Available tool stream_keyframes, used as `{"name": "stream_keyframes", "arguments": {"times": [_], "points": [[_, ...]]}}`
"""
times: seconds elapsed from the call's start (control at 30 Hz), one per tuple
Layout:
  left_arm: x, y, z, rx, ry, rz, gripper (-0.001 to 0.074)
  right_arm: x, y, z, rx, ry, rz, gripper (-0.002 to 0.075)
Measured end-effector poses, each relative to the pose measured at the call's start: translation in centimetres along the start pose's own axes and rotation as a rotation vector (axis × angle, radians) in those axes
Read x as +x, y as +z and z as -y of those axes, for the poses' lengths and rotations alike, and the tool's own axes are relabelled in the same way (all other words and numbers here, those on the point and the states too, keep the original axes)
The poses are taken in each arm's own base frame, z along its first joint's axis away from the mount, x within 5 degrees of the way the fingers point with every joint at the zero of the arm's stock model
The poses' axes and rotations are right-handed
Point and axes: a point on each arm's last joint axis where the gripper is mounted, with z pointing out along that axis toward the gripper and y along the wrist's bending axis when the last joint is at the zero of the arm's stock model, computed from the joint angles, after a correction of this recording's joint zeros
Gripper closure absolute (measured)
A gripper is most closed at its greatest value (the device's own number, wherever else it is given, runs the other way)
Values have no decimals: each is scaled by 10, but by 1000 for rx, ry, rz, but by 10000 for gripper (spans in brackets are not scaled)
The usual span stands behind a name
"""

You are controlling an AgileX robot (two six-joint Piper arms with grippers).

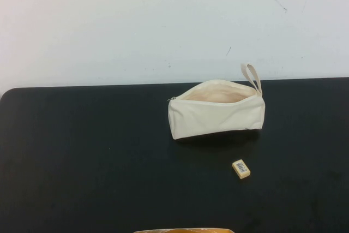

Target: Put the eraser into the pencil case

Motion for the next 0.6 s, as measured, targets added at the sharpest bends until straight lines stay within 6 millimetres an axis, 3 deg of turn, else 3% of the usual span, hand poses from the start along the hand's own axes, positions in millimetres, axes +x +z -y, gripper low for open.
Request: {"name": "stream_keyframes", "arguments": {"times": [0.4,0.6], "points": [[0,0,0,0,0,0,736,-6,0,1,18,-33,80,727],[0,0,0,0,0,0,736,-37,-8,2,32,-35,428,727]]}}
